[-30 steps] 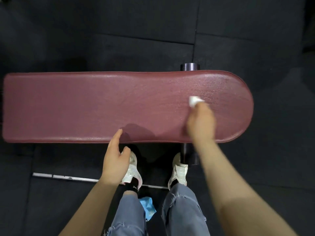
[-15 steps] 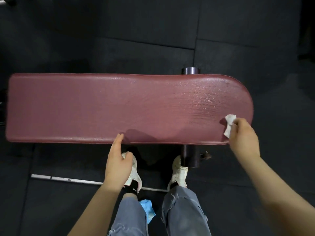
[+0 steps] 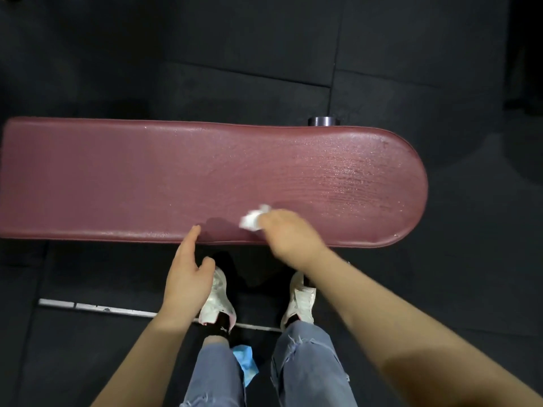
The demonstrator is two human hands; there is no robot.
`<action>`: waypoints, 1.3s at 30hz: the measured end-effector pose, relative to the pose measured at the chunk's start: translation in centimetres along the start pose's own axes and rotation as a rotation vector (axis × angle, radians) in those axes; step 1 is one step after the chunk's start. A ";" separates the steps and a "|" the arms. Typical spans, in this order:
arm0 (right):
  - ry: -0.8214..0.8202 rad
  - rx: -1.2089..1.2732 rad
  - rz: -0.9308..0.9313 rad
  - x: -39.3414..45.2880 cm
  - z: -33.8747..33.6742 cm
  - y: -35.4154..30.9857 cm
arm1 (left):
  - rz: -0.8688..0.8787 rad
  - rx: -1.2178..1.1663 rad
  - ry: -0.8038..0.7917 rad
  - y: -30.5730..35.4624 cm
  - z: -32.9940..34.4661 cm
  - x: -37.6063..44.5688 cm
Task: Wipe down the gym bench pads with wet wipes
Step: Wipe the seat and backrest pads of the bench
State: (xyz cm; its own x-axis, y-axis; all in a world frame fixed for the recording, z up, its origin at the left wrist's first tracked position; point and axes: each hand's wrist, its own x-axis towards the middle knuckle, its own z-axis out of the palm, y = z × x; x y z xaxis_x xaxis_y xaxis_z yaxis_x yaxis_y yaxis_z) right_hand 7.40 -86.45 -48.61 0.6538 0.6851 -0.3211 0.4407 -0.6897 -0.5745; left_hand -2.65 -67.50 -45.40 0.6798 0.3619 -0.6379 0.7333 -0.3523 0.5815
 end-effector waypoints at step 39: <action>0.357 0.018 0.732 -10.2 0.5 5.8 | 0.045 -0.157 0.050 -0.5 3.3 -1.2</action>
State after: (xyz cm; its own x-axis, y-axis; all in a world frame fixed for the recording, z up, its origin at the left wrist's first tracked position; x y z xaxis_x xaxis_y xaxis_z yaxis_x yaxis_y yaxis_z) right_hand 2.96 -97.33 -48.98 0.9302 -0.0560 -0.3629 -0.1827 -0.9279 -0.3250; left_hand -3.85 -70.61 -46.58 0.7091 0.3922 -0.5859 0.6926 -0.2316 0.6831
